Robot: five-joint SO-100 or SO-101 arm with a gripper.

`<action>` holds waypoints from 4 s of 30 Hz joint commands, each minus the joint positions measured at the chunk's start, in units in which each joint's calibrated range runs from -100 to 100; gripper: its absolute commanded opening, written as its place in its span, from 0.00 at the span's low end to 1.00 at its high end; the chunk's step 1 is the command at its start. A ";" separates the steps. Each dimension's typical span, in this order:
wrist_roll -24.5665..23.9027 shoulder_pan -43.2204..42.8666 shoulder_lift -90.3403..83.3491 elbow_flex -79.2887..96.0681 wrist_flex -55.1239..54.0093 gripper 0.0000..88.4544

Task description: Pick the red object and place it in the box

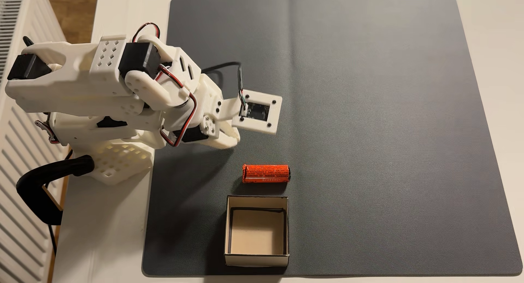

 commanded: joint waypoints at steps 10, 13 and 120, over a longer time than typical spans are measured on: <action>-0.23 -5.42 0.84 -9.70 -11.41 0.01; 0.03 -3.64 0.93 -15.78 -4.68 0.01; 11.66 23.68 33.24 -18.68 -41.65 0.11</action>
